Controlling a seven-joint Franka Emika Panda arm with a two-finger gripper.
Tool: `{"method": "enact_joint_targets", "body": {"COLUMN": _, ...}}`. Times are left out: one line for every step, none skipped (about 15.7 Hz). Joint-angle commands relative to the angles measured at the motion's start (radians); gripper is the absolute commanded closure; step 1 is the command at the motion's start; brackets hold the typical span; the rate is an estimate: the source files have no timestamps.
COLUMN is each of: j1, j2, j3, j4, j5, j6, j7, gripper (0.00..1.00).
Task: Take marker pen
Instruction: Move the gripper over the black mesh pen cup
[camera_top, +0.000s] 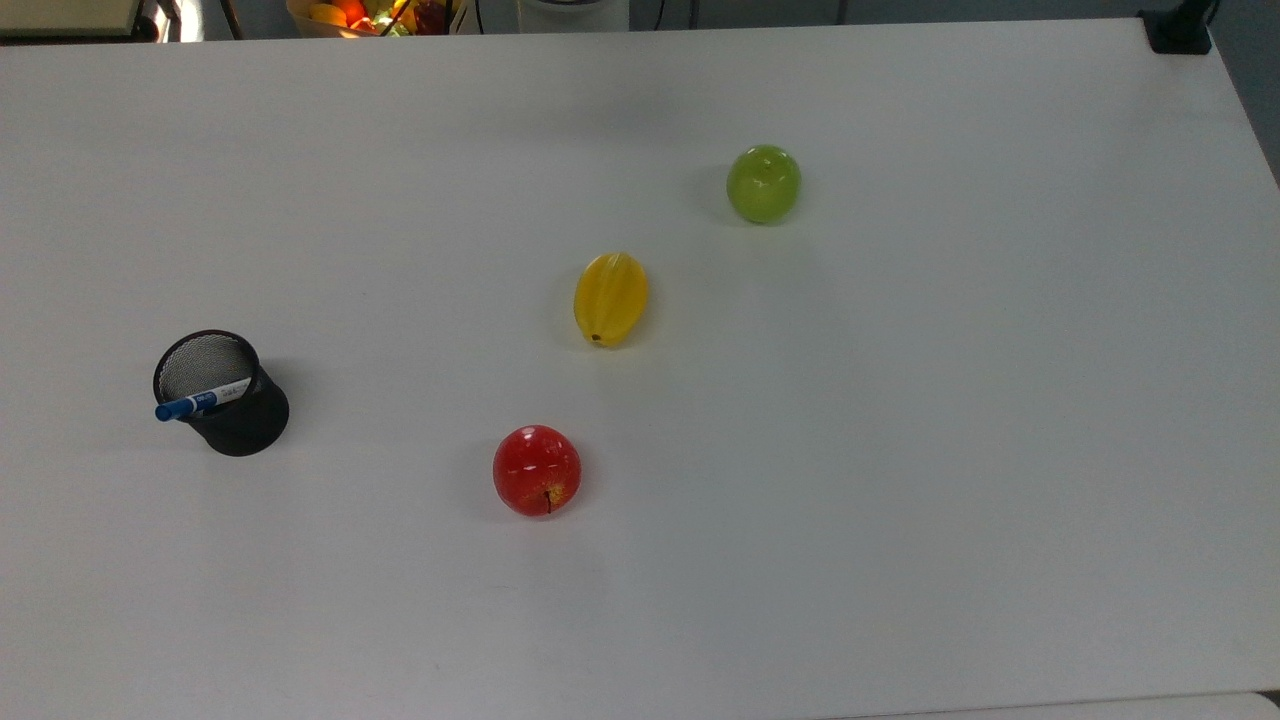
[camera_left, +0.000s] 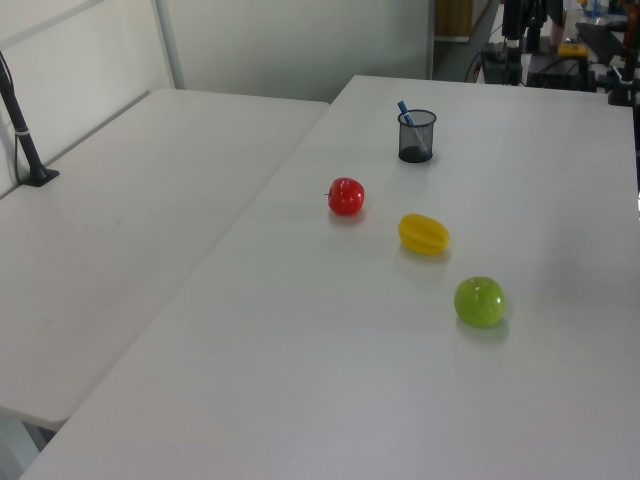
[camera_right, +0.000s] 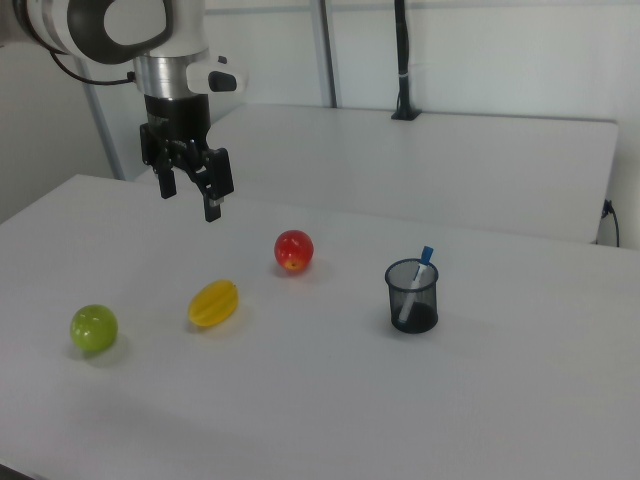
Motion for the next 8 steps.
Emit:
{"method": "enact_joint_targets", "body": {"j1": -0.002, "j2": -0.005, "j3": -0.001, "j4": 0.01, "j5": 0.012, "j6": -0.049, "j7": -0.02, "gripper": 0.0}}
{"method": "enact_joint_targets", "body": {"j1": -0.003, "j2": -0.005, "j3": -0.005, "j4": 0.01, "j5": 0.018, "j6": -0.041, "j7": -0.02, "gripper": 0.0}}
{"method": "enact_joint_targets", "body": {"j1": -0.005, "j2": -0.005, "j3": -0.008, "j4": 0.01, "j5": 0.02, "j6": -0.04, "j7": -0.022, "gripper": 0.0}}
{"method": "enact_joint_targets", "body": {"j1": -0.014, "j2": -0.003, "j3": -0.007, "j4": 0.01, "j5": 0.021, "j6": -0.04, "j7": -0.023, "gripper": 0.0}}
{"method": "enact_joint_targets", "body": {"j1": -0.023, "j2": 0.0, "j3": -0.007, "j4": 0.013, "j5": 0.024, "j6": -0.037, "j7": -0.023, "gripper": 0.0}}
{"method": "enact_joint_targets", "body": {"j1": -0.031, "j2": 0.005, "j3": -0.008, "j4": 0.029, "j5": 0.037, "j6": -0.032, "j7": -0.029, "gripper": 0.0}}
{"method": "enact_joint_targets", "body": {"j1": -0.04, "j2": 0.006, "j3": -0.008, "j4": 0.034, "j5": 0.06, "j6": -0.034, "j7": -0.037, "gripper": 0.0}}
{"method": "enact_joint_targets", "body": {"j1": -0.055, "j2": 0.006, "j3": -0.008, "j4": 0.034, "j5": 0.076, "j6": -0.034, "j7": -0.045, "gripper": 0.0}}
